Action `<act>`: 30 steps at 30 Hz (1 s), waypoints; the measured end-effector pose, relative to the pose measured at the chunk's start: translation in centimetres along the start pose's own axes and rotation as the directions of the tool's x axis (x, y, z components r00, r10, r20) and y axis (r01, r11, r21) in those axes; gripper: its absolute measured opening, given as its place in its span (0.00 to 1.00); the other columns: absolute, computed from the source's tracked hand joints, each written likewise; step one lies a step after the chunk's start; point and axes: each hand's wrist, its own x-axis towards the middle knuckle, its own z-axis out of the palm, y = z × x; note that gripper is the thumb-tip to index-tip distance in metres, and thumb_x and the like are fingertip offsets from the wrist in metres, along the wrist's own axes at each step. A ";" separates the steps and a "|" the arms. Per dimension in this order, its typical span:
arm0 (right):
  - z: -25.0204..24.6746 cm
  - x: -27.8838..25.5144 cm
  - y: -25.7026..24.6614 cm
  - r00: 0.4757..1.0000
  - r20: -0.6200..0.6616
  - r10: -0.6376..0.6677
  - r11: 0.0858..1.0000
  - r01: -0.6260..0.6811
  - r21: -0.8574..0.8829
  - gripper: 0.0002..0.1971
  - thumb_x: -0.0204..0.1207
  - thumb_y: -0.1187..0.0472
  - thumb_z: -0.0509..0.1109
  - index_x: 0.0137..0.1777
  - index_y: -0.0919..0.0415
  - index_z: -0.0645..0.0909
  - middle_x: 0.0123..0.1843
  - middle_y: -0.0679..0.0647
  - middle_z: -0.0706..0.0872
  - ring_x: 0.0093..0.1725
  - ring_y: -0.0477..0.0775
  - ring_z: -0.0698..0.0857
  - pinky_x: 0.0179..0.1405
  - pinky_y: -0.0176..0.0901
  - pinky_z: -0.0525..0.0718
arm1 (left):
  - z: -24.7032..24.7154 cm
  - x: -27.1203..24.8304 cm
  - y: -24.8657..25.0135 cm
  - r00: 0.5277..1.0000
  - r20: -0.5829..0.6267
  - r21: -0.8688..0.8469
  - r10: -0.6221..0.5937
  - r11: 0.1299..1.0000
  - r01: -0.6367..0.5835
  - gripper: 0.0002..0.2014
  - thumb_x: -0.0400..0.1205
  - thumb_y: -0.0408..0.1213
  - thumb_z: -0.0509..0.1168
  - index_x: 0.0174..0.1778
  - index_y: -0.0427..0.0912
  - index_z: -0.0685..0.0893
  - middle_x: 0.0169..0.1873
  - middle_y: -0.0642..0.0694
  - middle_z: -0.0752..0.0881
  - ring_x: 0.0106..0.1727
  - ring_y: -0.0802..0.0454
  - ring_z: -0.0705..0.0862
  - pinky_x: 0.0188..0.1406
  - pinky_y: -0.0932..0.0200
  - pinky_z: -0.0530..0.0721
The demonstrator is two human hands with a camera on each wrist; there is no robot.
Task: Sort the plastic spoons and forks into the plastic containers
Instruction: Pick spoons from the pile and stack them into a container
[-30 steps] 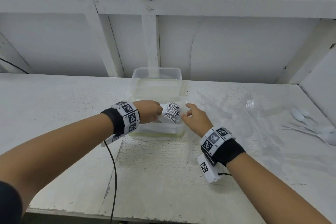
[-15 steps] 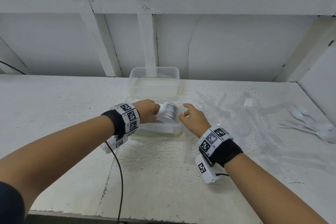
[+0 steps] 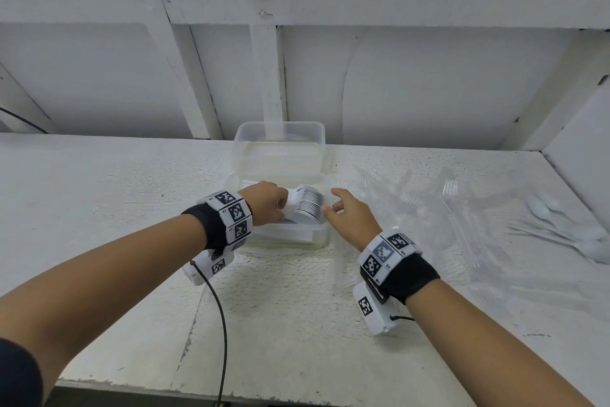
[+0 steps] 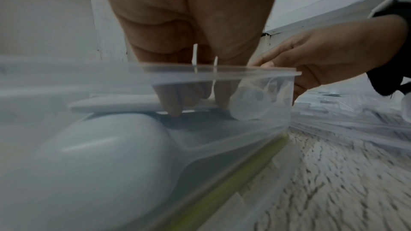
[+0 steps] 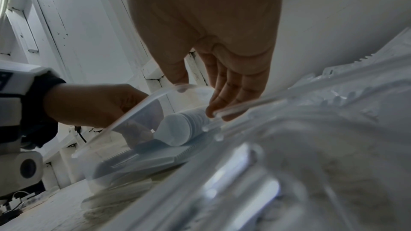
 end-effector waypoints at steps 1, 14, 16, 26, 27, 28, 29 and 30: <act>0.0 0.0 0.0 1.000 0.001 -0.001 1.000 0.001 0.002 0.26 0.82 0.56 0.62 0.78 0.58 0.63 0.63 0.59 0.80 0.64 0.55 0.77 0.56 0.37 0.70 | 0.0 -0.1 0.0 1.000 -0.004 -0.008 0.001 1.000 -0.001 0.16 0.80 0.44 0.66 0.58 0.37 0.79 0.56 0.40 0.81 0.58 0.44 0.79 0.47 0.62 0.70; -0.6 0.3 0.9 0.999 -0.002 -0.047 0.998 0.047 0.047 0.26 0.82 0.54 0.63 0.77 0.59 0.64 0.56 0.53 0.81 0.60 0.54 0.81 0.56 0.37 0.72 | -1.4 -1.4 0.3 1.000 -0.007 -0.032 0.010 0.999 -0.010 0.13 0.81 0.39 0.64 0.59 0.39 0.80 0.53 0.44 0.82 0.51 0.50 0.76 0.51 0.60 0.72; -1.3 0.2 1.1 0.998 -0.007 -0.060 0.997 0.060 0.038 0.25 0.82 0.53 0.62 0.77 0.58 0.65 0.54 0.51 0.80 0.59 0.53 0.82 0.55 0.37 0.72 | -2.1 -1.4 1.2 0.999 -0.024 -0.037 0.040 0.998 -0.041 0.12 0.82 0.40 0.63 0.59 0.40 0.80 0.52 0.44 0.82 0.48 0.52 0.74 0.47 0.63 0.70; -12.9 -2.1 7.1 0.990 -0.126 -0.068 0.974 0.039 -0.222 0.15 0.80 0.56 0.65 0.66 0.57 0.80 0.55 0.52 0.84 0.50 0.47 0.79 0.51 0.33 0.72 | -5.1 3.2 15.8 0.915 -0.134 -0.153 0.380 0.905 -0.398 0.12 0.82 0.43 0.63 0.56 0.41 0.83 0.47 0.46 0.85 0.45 0.54 0.76 0.46 0.64 0.71; -14.4 -2.4 8.4 0.988 -0.151 -0.044 0.967 0.004 -0.253 0.15 0.80 0.57 0.65 0.65 0.57 0.80 0.56 0.54 0.84 0.50 0.47 0.79 0.51 0.33 0.72 | -4.9 4.2 17.9 0.906 -0.129 -0.165 0.403 0.892 -0.421 0.12 0.82 0.43 0.63 0.56 0.41 0.83 0.50 0.45 0.85 0.47 0.53 0.77 0.48 0.63 0.72; -15.9 -2.6 9.9 0.984 -0.178 -0.011 0.959 -0.040 -0.280 0.14 0.80 0.57 0.65 0.64 0.58 0.81 0.56 0.55 0.85 0.51 0.48 0.79 0.52 0.34 0.72 | -4.5 5.2 19.9 0.899 -0.118 -0.177 0.422 0.882 -0.437 0.12 0.82 0.43 0.62 0.57 0.41 0.83 0.52 0.45 0.86 0.50 0.51 0.79 0.50 0.62 0.72; -17.3 -2.9 11.4 0.979 -0.203 0.022 0.948 -0.085 -0.306 0.14 0.80 0.58 0.66 0.63 0.59 0.81 0.57 0.55 0.85 0.52 0.50 0.80 0.53 0.34 0.72 | -4.2 6.2 21.9 0.892 -0.104 -0.187 0.439 0.873 -0.451 0.13 0.82 0.43 0.62 0.57 0.41 0.83 0.54 0.45 0.85 0.54 0.49 0.80 0.52 0.61 0.73; -18.6 -3.1 12.8 0.972 -0.229 0.059 0.936 -0.134 -0.327 0.14 0.79 0.58 0.66 0.63 0.59 0.81 0.57 0.56 0.85 0.53 0.52 0.81 0.53 0.35 0.73 | -3.8 7.2 23.8 0.885 -0.092 -0.196 0.456 0.863 -0.465 0.13 0.83 0.43 0.62 0.58 0.40 0.83 0.55 0.44 0.85 0.57 0.48 0.81 0.53 0.60 0.73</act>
